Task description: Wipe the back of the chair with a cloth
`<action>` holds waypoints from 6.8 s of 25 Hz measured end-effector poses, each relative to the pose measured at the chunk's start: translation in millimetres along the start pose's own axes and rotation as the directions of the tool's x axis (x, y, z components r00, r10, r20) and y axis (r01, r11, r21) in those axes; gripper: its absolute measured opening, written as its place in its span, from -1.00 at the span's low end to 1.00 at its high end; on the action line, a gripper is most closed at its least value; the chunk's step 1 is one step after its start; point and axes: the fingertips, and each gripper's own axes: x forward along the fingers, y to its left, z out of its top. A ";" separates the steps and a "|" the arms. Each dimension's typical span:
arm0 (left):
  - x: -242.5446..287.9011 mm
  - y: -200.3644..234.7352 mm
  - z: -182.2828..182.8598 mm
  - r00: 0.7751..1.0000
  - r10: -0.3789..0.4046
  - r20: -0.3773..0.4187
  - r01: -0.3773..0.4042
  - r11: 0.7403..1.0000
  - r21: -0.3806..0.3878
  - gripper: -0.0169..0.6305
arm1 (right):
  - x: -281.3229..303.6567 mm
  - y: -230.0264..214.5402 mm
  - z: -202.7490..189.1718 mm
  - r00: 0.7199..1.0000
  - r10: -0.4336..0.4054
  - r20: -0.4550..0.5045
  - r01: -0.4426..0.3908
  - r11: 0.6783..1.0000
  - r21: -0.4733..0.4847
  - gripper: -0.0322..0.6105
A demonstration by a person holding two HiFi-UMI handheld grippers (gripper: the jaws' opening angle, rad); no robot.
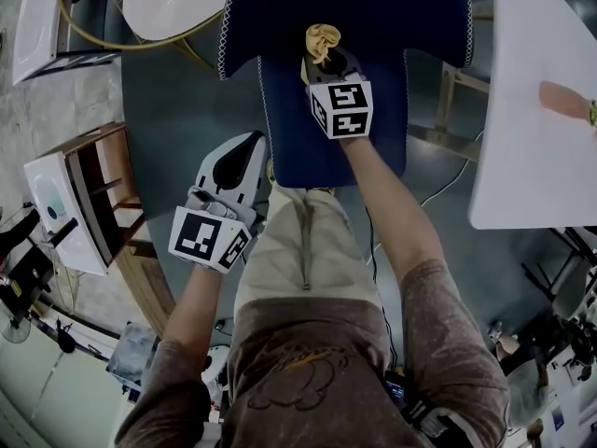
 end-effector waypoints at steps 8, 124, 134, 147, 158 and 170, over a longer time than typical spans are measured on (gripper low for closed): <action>-12.9 14.7 -7.3 1.000 0.026 -0.009 -0.026 0.999 -0.018 -0.92 | 19.9 57.5 -5.9 0.995 0.099 -0.024 -0.100 0.994 -0.054 -0.68; -47.0 -52.8 53.8 0.996 -0.041 0.078 0.046 0.997 -0.064 -0.92 | -148.4 22.1 69.6 0.990 0.080 -0.112 -0.094 0.988 -0.122 -0.68; -95.9 -88.1 123.6 0.987 -0.085 0.139 0.085 0.996 0.006 -0.92 | -219.8 47.3 167.2 0.996 0.074 0.043 -0.069 0.993 -0.098 -0.68; -151.3 -118.3 156.2 0.972 -0.072 0.224 0.057 0.996 0.073 -0.92 | -319.9 76.9 223.9 0.978 0.109 0.176 -0.084 0.985 -0.149 -0.68; -177.6 -103.9 143.4 0.970 0.012 0.242 -0.022 0.999 0.037 -0.92 | -372.1 111.8 203.8 0.966 0.094 0.242 -0.072 0.993 -0.095 -0.68; -180.7 -89.9 144.7 0.958 0.059 0.280 -0.083 0.994 0.075 -0.92 | -389.9 122.8 178.2 0.964 0.064 0.258 -0.043 0.995 -0.086 -0.68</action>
